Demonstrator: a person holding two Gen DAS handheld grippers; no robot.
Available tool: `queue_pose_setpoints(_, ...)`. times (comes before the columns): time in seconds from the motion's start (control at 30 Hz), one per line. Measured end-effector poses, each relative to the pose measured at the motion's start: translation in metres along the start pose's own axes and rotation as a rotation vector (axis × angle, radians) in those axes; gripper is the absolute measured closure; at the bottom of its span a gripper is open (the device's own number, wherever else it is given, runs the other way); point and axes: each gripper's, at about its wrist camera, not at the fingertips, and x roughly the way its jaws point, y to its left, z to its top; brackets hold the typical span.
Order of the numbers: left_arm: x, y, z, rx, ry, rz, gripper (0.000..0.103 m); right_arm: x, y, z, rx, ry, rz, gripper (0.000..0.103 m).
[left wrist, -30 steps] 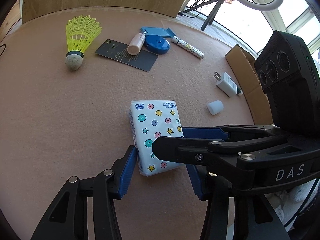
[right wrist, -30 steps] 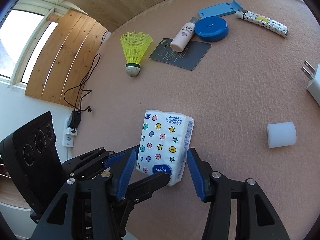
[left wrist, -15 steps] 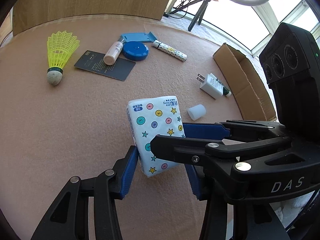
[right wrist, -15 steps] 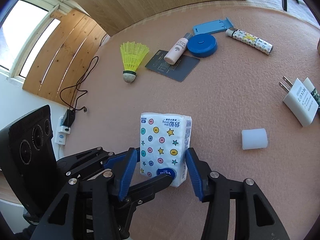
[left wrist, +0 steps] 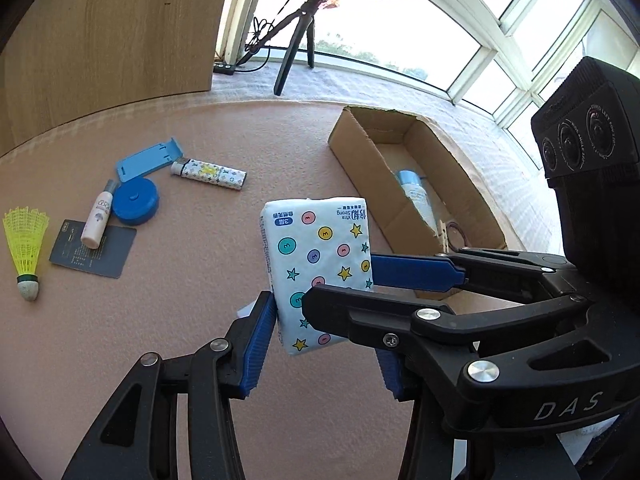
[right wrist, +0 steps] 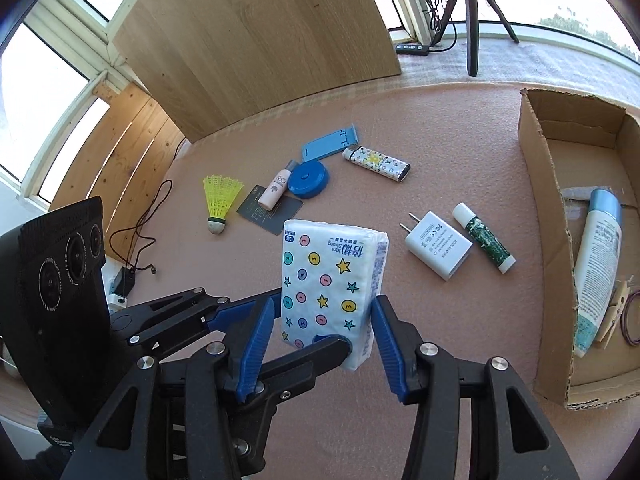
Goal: Organize objects
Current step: 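Carry the tissue pack over the box and lower it in, then open both tools to release the tissue pack in the box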
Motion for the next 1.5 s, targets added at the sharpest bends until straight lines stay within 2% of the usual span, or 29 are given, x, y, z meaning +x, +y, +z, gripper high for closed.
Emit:
queue_pose_setpoints(0.27, 0.033, -0.057, 0.045, 0.078, -0.015, -0.047, 0.052, -0.046, -0.051, 0.018, 0.043, -0.081, -0.049, 0.056)
queue_pose_setpoints(0.63, 0.084, -0.116, 0.094, 0.127, -0.025, -0.078, 0.053, -0.077, -0.117, 0.045, 0.064, -0.138, -0.140, 0.056)
queue_pose_setpoints(0.9, 0.109, -0.133, 0.114, 0.149, -0.018, -0.079, 0.053, -0.081, -0.146, 0.057, 0.082, -0.150, -0.160, 0.056)
queue_pose_setpoints(1.23, 0.130, -0.130, 0.137, 0.152, -0.020, -0.054, 0.053, -0.074, -0.158, 0.077, 0.071, -0.167, -0.177, 0.056)
queue_pose_setpoints(1.3, 0.131, -0.127, 0.142, 0.135, -0.040, -0.055, 0.048, -0.074, -0.159, 0.083, 0.069, -0.177, -0.171, 0.053)
queue_pose_setpoints(1.37, 0.135, -0.125, 0.147, 0.125, -0.031, -0.041, 0.028, -0.074, -0.163, 0.089, 0.084, -0.188, -0.171, 0.047)
queue_pose_setpoints(1.4, 0.136, -0.125, 0.148, 0.127, -0.028, -0.043, 0.027, -0.074, -0.165, 0.091, 0.095, -0.195, -0.190, 0.042)
queue_pose_setpoints(1.5, 0.135, -0.122, 0.148, 0.124, -0.041, -0.018, 0.027, -0.078, -0.169, 0.093, 0.121, -0.217, -0.197, 0.040)
